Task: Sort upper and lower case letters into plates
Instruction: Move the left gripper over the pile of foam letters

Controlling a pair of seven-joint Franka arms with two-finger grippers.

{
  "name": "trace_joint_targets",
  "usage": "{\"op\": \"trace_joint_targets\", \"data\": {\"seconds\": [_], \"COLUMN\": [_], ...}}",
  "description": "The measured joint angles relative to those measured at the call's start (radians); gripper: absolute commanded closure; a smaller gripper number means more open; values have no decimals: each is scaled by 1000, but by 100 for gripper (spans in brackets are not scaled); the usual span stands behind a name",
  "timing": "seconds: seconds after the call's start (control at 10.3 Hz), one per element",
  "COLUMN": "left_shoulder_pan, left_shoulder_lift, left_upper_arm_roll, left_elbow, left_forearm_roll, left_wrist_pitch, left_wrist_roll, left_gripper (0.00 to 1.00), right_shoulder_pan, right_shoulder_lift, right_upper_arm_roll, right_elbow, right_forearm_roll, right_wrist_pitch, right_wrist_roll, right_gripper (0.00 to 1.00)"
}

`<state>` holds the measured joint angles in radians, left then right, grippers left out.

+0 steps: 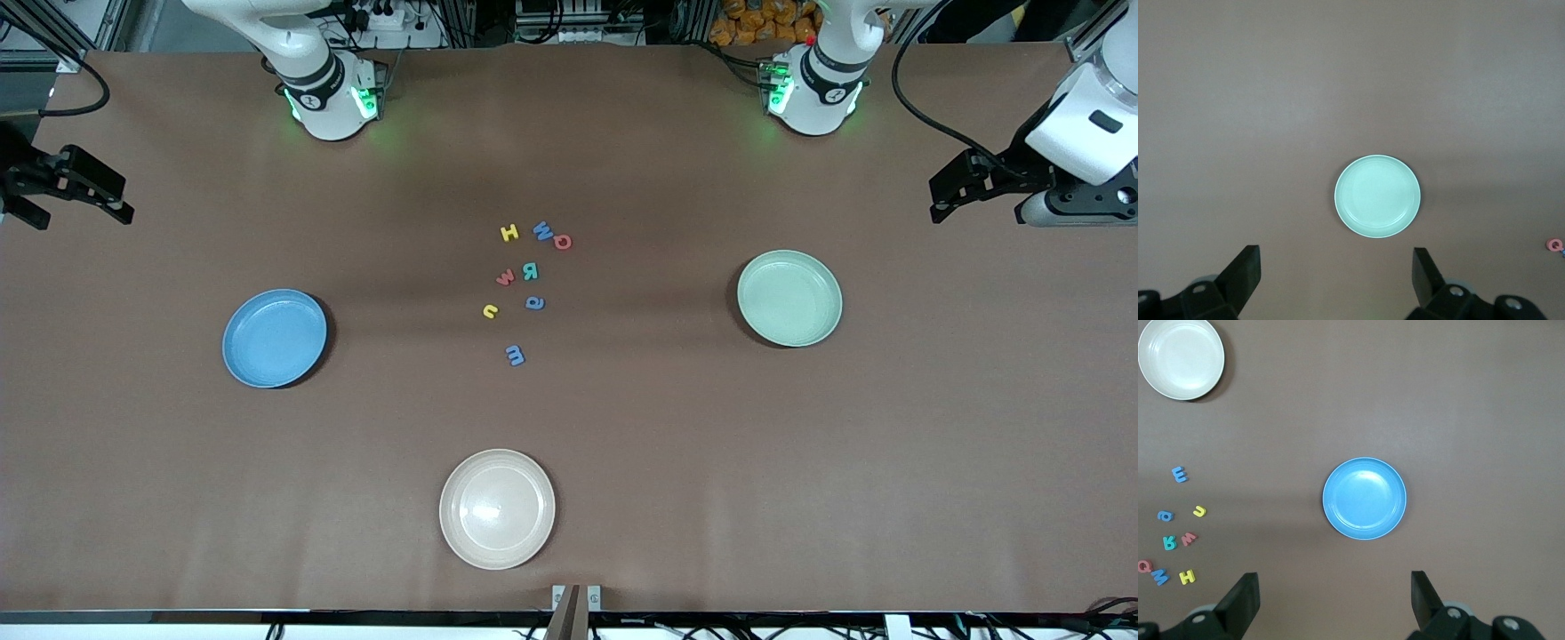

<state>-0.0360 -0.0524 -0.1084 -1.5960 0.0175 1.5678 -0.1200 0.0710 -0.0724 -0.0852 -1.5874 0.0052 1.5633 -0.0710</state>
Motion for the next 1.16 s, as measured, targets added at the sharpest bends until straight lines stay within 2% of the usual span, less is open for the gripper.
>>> {"op": "trace_joint_targets", "data": {"seconds": [0.58, 0.87, 1.16], "left_shoulder_pan": [-17, -156, -375], "left_shoulder_lift": [3, 41, 181], "left_upper_arm_roll": [-3, -30, -45], "left_elbow": [-26, -97, -108], "left_forearm_roll": [0, -1, 0], "left_wrist_pitch": [-24, -25, 12], "left_wrist_roll": [2, -3, -23], "left_gripper": [0, 0, 0], "right_shoulder_pan": [0, -1, -1], "right_shoulder_lift": [0, 0, 1], "right_upper_arm_roll": [0, -1, -2], "right_elbow": [0, 0, -1], "right_forearm_roll": [0, 0, 0], "right_wrist_pitch": [-6, -7, -8], "right_wrist_roll": [0, 0, 0], "right_gripper": [0, 0, 0]}}
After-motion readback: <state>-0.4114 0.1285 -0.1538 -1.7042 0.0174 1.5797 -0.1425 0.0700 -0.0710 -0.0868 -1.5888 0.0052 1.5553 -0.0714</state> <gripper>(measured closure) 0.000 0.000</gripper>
